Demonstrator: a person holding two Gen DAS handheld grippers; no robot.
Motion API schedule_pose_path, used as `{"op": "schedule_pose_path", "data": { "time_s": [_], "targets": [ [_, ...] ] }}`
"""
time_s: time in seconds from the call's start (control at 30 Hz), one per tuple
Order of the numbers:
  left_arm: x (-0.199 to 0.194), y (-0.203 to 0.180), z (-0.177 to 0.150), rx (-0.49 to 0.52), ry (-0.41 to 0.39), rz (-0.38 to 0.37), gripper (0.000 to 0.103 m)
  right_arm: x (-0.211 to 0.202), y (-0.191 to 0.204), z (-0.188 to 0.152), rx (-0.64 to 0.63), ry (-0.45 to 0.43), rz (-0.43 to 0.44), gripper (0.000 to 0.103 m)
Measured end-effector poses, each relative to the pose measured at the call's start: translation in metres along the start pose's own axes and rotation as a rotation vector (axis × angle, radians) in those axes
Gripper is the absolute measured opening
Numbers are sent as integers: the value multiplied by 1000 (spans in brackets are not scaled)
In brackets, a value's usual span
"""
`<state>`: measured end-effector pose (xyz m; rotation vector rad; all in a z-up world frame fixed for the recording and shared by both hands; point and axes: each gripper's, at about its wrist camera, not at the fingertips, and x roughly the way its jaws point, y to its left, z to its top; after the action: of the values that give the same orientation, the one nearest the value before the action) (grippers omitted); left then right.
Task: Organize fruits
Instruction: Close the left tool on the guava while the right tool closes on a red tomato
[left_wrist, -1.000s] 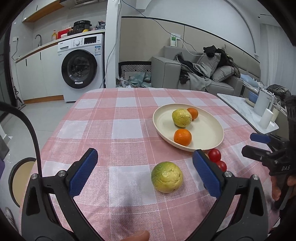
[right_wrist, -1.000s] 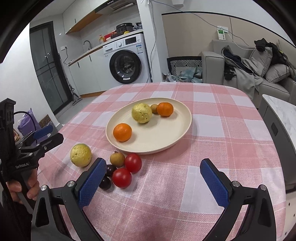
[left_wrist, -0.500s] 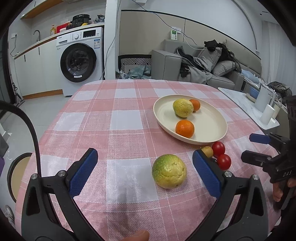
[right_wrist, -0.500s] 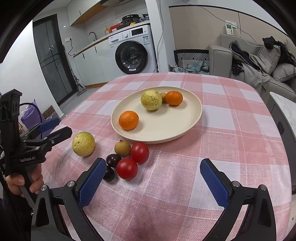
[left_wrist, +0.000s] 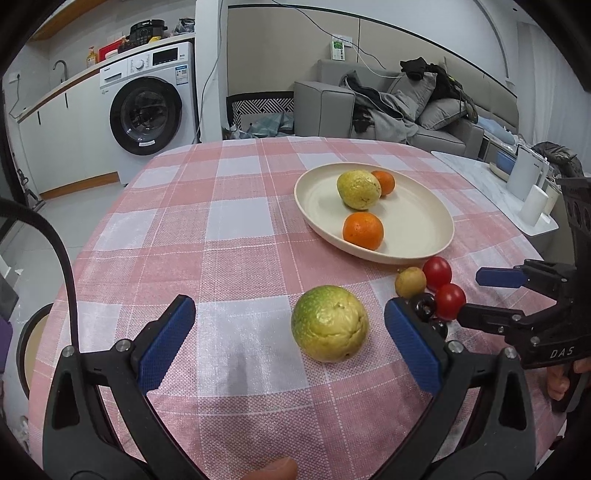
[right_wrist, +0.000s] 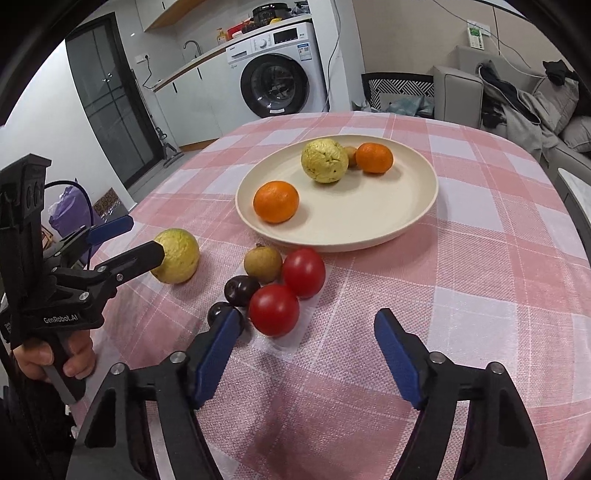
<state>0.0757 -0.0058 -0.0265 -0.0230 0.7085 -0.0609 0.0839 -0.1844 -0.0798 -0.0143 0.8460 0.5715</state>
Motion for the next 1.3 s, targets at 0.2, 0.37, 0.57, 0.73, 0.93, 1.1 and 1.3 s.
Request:
{"op": "schedule_pose_path", "data": {
  "time_s": [0.2, 0.37, 0.57, 0.73, 0.93, 1.1, 1.3],
  "targets": [
    [2, 1, -1, -4, 8, 0, 102, 7, 6, -2, -18, 26, 13, 66],
    [2, 0, -1, 3, 12, 1, 102, 8, 8, -2, -23, 26, 22, 61],
    [4, -1, -1, 5, 22, 2, 102, 10, 7, 0, -26, 38, 13, 57],
    [8, -4, -1, 22, 41, -4, 102, 11, 9, 0, -38, 40, 5, 57],
    [11, -7, -1, 43, 52, -9, 94, 10, 10, 0, -41, 46, 17, 52],
    [21, -9, -3, 51, 108, -38, 76, 9, 10, -1, -30, 42, 51, 43],
    [26, -8, -5, 42, 135, -92, 55, 9, 11, -1, -27, 40, 64, 38]
  ]
}}
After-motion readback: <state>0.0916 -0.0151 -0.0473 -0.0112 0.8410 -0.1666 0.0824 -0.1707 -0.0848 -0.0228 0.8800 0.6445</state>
